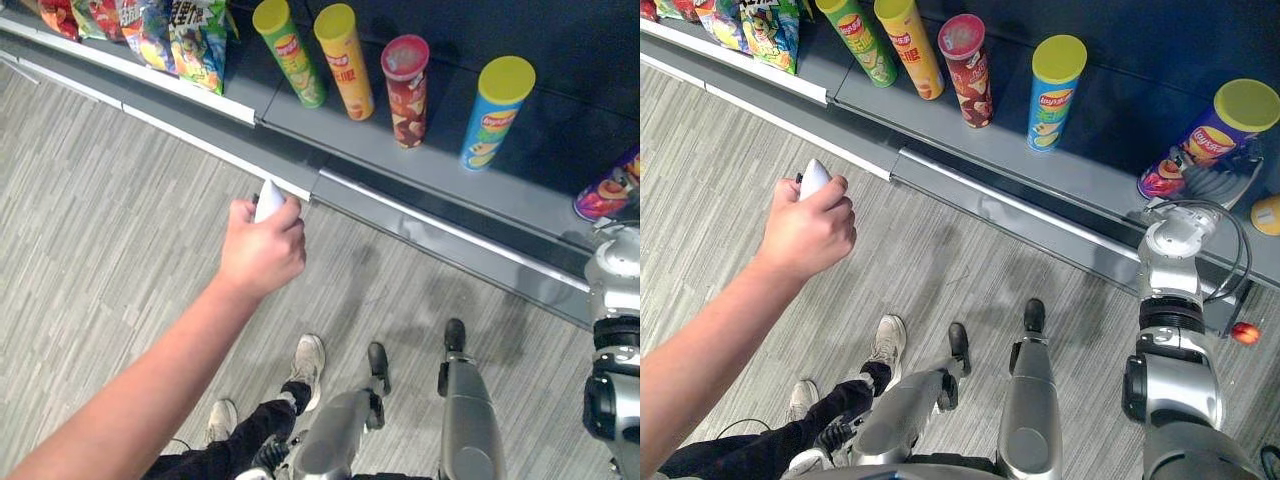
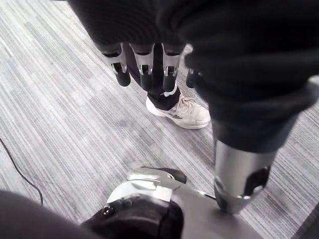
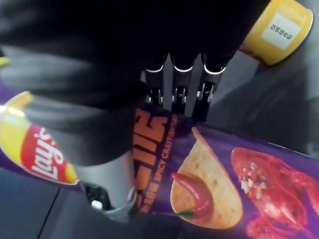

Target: Put the gum and the chips on the shelf.

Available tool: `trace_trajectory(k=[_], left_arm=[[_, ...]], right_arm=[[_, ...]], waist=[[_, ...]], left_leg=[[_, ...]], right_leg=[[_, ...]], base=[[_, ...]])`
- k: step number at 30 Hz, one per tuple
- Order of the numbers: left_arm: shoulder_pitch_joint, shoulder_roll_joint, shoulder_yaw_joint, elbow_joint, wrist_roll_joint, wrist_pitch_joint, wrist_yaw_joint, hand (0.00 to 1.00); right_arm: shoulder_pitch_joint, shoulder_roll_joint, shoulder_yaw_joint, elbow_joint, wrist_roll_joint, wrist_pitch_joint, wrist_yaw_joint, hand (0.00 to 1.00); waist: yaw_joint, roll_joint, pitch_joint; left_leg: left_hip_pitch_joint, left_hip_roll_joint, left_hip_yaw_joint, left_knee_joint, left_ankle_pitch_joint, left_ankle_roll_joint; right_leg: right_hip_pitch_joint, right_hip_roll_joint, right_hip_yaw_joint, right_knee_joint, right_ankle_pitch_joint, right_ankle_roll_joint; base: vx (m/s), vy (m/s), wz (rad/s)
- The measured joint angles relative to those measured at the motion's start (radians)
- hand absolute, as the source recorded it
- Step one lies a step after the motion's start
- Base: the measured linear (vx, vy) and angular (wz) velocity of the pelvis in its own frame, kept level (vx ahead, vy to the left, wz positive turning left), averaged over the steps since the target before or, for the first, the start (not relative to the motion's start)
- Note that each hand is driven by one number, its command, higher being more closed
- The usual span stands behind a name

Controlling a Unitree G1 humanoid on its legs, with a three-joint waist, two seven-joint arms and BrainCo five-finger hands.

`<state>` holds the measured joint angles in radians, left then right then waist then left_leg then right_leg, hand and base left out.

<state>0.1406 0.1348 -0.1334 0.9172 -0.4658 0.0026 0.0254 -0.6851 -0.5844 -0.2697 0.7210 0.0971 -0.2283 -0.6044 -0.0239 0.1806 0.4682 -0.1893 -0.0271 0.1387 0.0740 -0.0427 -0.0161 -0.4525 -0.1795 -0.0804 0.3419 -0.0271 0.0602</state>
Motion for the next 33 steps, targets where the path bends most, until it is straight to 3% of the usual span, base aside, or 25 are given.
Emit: trace_trajectory(k=[4,6,22,23,33], left_arm=[[-0.004,0.000,-0.009,0.000,0.000,0.000,0.000,0.00],[-0.020,0.000,-0.025,0.010,0.000,0.000,0.000,0.00],[-0.026,0.000,-0.037,0.020,0.000,-0.004,0.000,0.00],[-0.028,0.000,-0.038,0.020,0.000,-0.004,0.000,0.00],[-0.029,0.001,-0.038,0.021,0.000,-0.004,0.000,0.00]], right_arm=[[0.000,-0.009,0.001,0.000,0.000,-0.007,0.000,1.00],[-0.005,-0.028,0.001,0.000,0.000,-0.023,0.000,1.00],[-0.035,-0.028,0.003,0.023,-0.001,-0.049,-0.022,1.00],[-0.035,-0.028,0.004,0.024,-0.001,-0.051,-0.022,0.00],[-0.034,-0.028,0.014,0.040,-0.005,-0.062,-0.021,0.00]], waist=[[0.001,0.007,0.002],[0.004,0.023,0.007],[0.007,0.032,0.002],[0.007,0.033,0.002],[0.007,0.033,0.002]], left_leg=[[-0.001,-0.001,0.001,0.000,0.000,0.000],[-0.002,-0.002,0.001,0.000,0.000,0.000],[-0.020,-0.002,0.011,0.009,0.002,0.000],[-0.020,-0.002,0.012,0.010,0.002,0.000],[-0.020,0.004,0.011,0.027,-0.001,-0.002]], right_leg=[[-0.001,-0.001,0.001,0.000,0.000,0.000],[-0.003,-0.002,0.001,0.000,0.000,0.000],[-0.026,-0.001,0.009,0.010,0.000,0.000],[-0.026,-0.001,0.009,0.010,0.000,0.000],[-0.011,0.002,0.007,-0.008,0.007,0.004]], base=[[0.00,0.000,0.00],[0.00,0.000,0.00],[0.00,-0.006,-0.01],[0.00,0.000,0.00],[0.00,0.000,0.00]])
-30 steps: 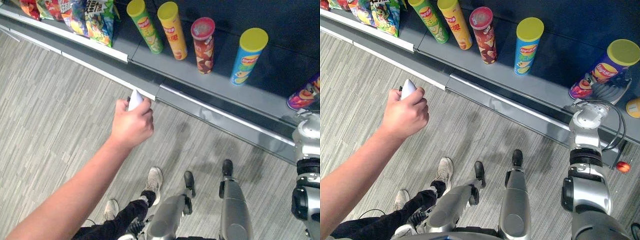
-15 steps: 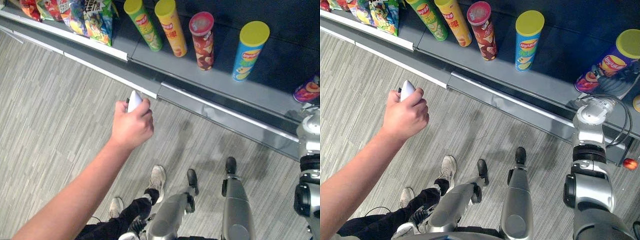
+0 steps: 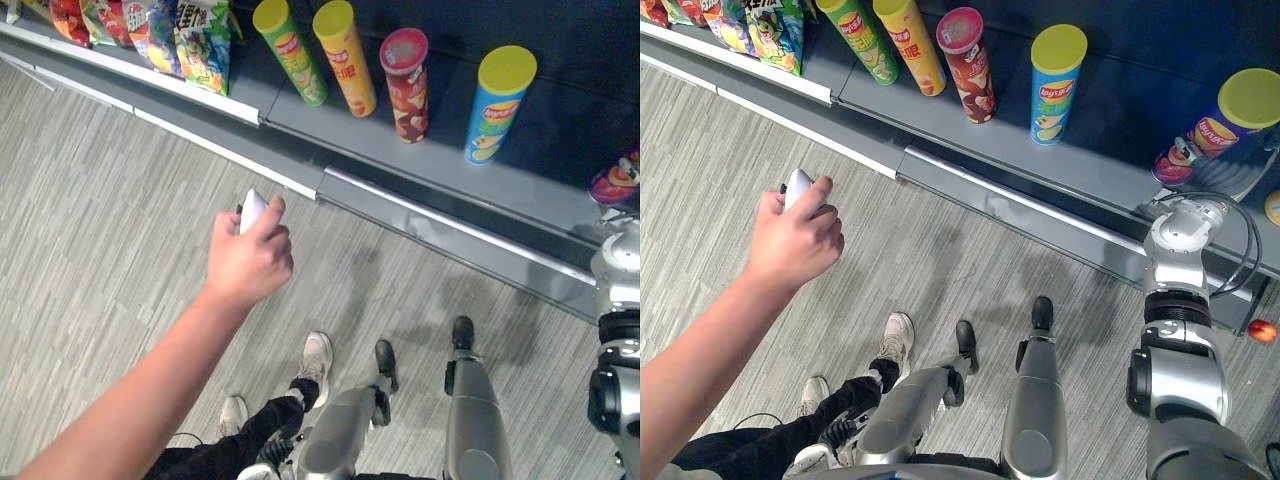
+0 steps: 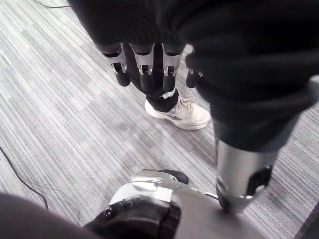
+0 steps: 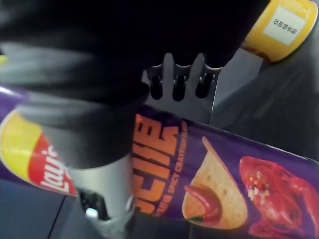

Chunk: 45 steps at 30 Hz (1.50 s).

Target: Put the gum and the chips on the shelf.

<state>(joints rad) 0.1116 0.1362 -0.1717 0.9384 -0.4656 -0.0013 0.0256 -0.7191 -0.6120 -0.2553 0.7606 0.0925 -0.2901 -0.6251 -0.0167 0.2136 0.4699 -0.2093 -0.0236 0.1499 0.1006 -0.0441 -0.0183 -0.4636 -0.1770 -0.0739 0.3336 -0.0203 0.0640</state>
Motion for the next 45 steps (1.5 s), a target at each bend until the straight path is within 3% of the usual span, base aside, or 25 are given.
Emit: trace_trajectory(k=[10,19,27,37,45], left_arm=[[-0.001,0.001,0.000,0.001,0.000,0.000,-0.001,0.00],[0.000,0.001,0.010,-0.002,-0.001,-0.003,-0.008,0.00],[0.002,0.009,0.045,-0.001,-0.002,-0.007,-0.041,0.00],[0.013,0.022,0.061,0.042,0.001,0.006,-0.067,0.00],[0.021,0.022,0.062,0.086,0.019,0.016,-0.030,0.00]], right_arm=[[0.033,0.024,0.008,0.000,0.000,0.000,0.000,0.00],[0.131,0.123,-0.007,0.000,0.006,0.001,-0.001,0.00],[0.218,0.237,-0.076,0.016,0.050,0.001,-0.019,0.00],[0.350,0.368,-0.088,0.021,0.129,0.002,-0.046,0.00],[0.610,0.519,0.098,-0.209,0.110,0.008,0.046,0.00]], waist=[[-0.001,0.001,-0.001],[-0.001,-0.002,0.000],[-0.001,-0.060,-0.022],[-0.003,-0.107,-0.095],[-0.007,-0.138,-0.180]], left_leg=[[0.006,0.006,-0.001,0.018,-0.006,-0.001],[0.061,0.024,-0.001,0.047,-0.035,-0.001],[0.109,0.036,0.000,0.049,-0.046,-0.006],[0.162,0.047,0.014,0.059,-0.069,-0.008],[0.205,0.077,0.052,0.038,-0.084,-0.026]], right_leg=[[0.026,0.005,-0.004,-0.022,0.008,0.005],[0.121,0.021,-0.016,-0.072,0.018,0.011],[0.177,0.025,-0.034,-0.084,0.020,0.013],[0.228,0.013,-0.085,-0.090,-0.002,0.003],[0.262,0.035,-0.108,-0.124,0.007,0.013]], base=[[0.00,0.000,0.00],[0.00,0.001,-0.02],[0.01,-0.001,0.00],[-0.01,0.002,-0.06],[0.04,-0.027,-0.16]])
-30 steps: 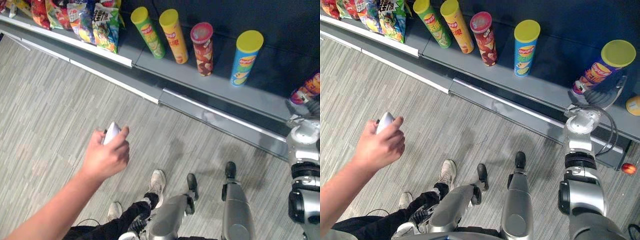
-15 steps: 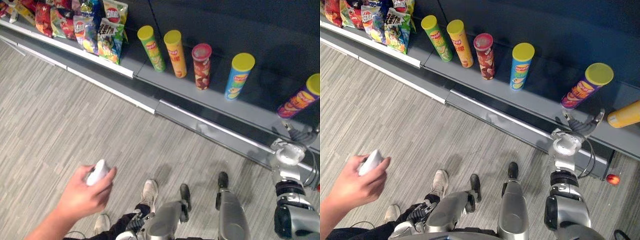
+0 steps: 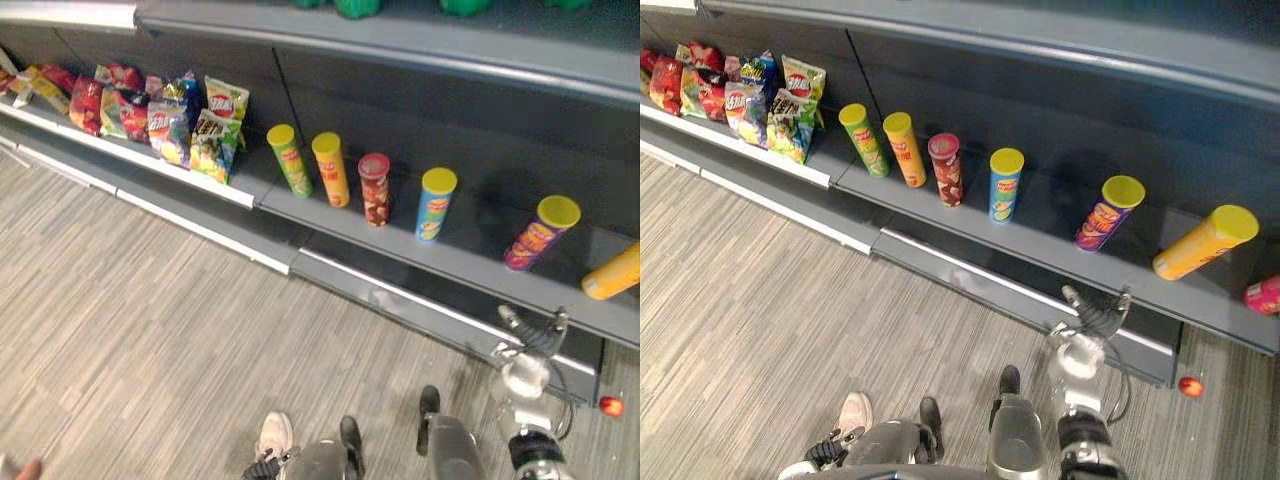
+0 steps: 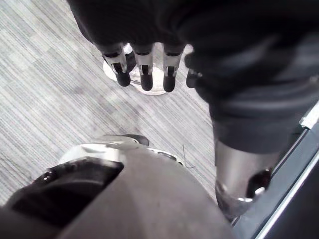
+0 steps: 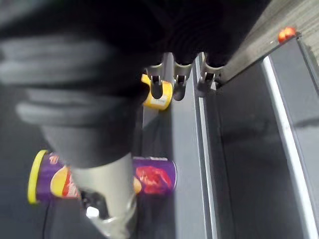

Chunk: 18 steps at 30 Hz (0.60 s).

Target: Put the gum and the chips on the shelf.

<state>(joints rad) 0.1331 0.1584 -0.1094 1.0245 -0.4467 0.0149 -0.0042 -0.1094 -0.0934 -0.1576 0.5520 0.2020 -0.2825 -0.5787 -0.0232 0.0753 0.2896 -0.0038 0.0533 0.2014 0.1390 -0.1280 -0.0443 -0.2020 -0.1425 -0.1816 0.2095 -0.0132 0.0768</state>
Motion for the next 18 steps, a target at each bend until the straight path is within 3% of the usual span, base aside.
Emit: trace_trajectory(k=[9,14,18], left_arm=[[0.008,0.012,0.052,0.019,0.077,0.034,0.036,0.00],[0.007,0.007,0.100,0.051,0.078,0.061,0.071,0.00],[0.008,-0.001,0.156,0.074,0.078,0.063,0.076,0.00]], right_arm=[[0.223,0.065,0.170,-0.036,-0.081,0.094,0.262,0.00],[0.266,0.065,0.148,0.104,-0.084,0.125,0.284,0.00],[0.292,0.072,0.095,0.221,-0.086,0.121,0.279,0.00]], waist=[[-0.003,-0.061,-0.061],[-0.006,-0.082,-0.084],[-0.006,-0.097,-0.102]], left_leg=[[0.050,0.013,0.057,-0.036,-0.013,-0.004],[0.095,0.019,0.086,-0.043,-0.028,-0.010],[0.099,0.020,0.092,-0.048,-0.032,-0.010]], right_leg=[[0.037,0.032,0.042,-0.058,0.032,-0.011],[0.074,0.044,0.063,-0.073,0.037,-0.008],[0.075,0.048,0.073,-0.074,0.037,-0.008]], base=[[0.06,0.012,-0.17],[0.04,0.024,-0.17],[0.00,0.003,-0.08]])
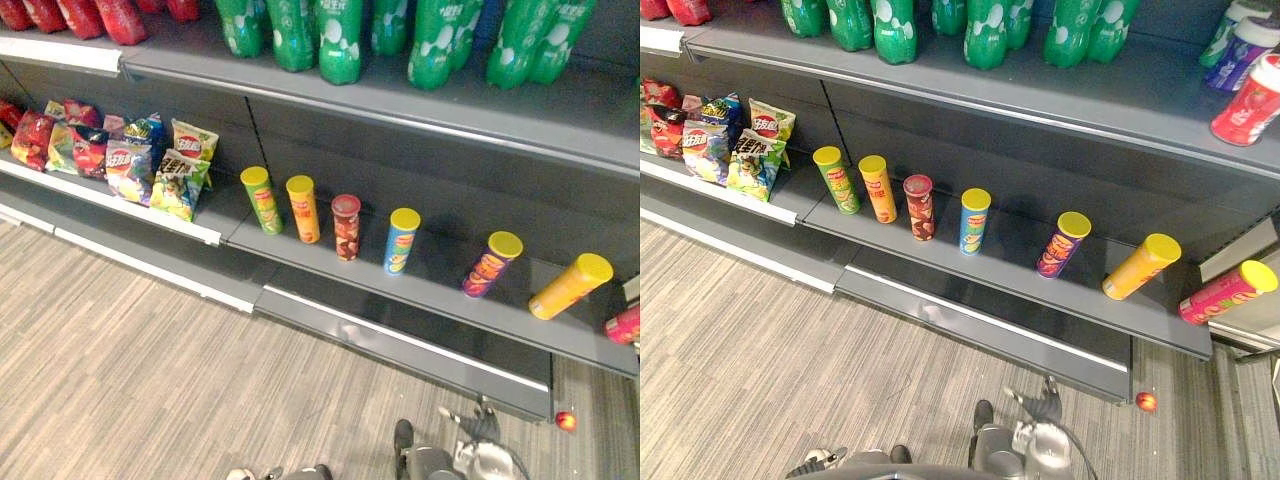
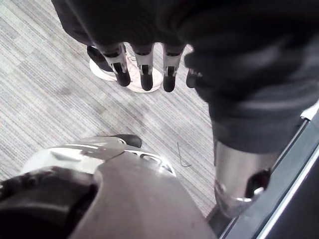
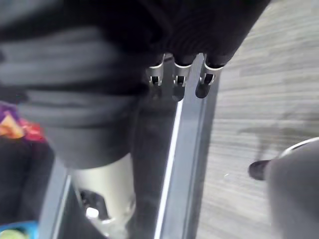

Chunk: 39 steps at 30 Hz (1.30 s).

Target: Put the gum and the chips on the shelf.

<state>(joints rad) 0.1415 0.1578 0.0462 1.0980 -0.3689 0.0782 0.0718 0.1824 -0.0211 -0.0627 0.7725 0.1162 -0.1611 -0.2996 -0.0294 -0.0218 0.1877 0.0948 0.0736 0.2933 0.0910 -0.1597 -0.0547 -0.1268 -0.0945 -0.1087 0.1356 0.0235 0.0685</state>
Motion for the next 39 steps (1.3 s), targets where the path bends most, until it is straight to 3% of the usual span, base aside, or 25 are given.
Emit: trace_trajectory(k=[4,11,19,21,28,35,39], left_arm=[[-0.001,-0.010,0.041,0.015,-0.001,0.004,-0.003,0.00],[0.011,-0.021,0.092,0.016,-0.012,-0.007,-0.009,0.00],[0.039,-0.045,0.160,-0.007,-0.021,-0.010,-0.003,0.00],[0.042,-0.049,0.168,-0.007,-0.021,-0.008,0.001,0.00],[0.050,-0.063,0.197,-0.025,-0.019,-0.002,0.013,0.00],[0.050,-0.065,0.198,-0.025,-0.021,-0.002,0.005,0.00],[0.052,-0.075,0.202,-0.024,-0.022,-0.002,-0.003,0.00]], right_arm=[[-0.003,-0.006,-0.061,0.062,-0.001,-0.022,-0.022,0.00],[0.031,-0.004,-0.135,0.168,0.002,-0.021,-0.058,0.00],[0.091,0.026,-0.178,0.163,0.043,-0.028,-0.005,0.00],[0.100,0.031,-0.179,0.155,0.062,-0.028,0.006,0.00],[0.108,0.037,-0.198,0.151,0.082,-0.016,0.027,0.00],[0.101,0.036,-0.217,0.165,0.088,0.008,0.042,0.00],[0.094,0.028,-0.234,0.184,0.088,0.010,0.048,0.00]], waist=[[0.000,-0.004,-0.005],[0.004,-0.014,-0.016],[0.007,-0.012,-0.040],[0.008,-0.012,-0.063],[0.024,-0.001,-0.076],[0.034,0.001,-0.080],[0.037,0.015,-0.088]], left_leg=[[0.029,0.002,0.002,-0.001,-0.005,0.000],[0.042,-0.003,-0.001,0.011,-0.019,0.001],[0.044,0.038,0.006,0.142,-0.110,0.013],[0.029,0.075,0.032,0.201,-0.144,0.002],[0.038,0.126,0.052,0.266,-0.184,-0.013],[0.067,0.167,0.044,0.255,-0.184,-0.049],[0.087,0.181,0.027,0.181,-0.140,-0.080]], right_leg=[[0.028,0.003,0.002,0.000,-0.001,0.000],[0.047,-0.006,-0.008,0.006,-0.007,0.005],[0.099,-0.014,-0.065,0.026,-0.040,0.019],[0.103,-0.010,-0.091,0.039,-0.052,0.017],[0.110,0.000,-0.141,0.097,-0.068,0.009],[0.093,0.014,-0.204,0.193,-0.136,-0.035],[0.095,0.033,-0.223,0.200,-0.139,-0.037]], base=[[0.00,0.000,-0.02],[0.00,0.004,0.03],[0.00,0.009,0.04],[0.08,-0.005,0.10],[0.07,0.001,-0.01],[0.05,-0.085,0.01],[0.04,-0.141,0.15]])
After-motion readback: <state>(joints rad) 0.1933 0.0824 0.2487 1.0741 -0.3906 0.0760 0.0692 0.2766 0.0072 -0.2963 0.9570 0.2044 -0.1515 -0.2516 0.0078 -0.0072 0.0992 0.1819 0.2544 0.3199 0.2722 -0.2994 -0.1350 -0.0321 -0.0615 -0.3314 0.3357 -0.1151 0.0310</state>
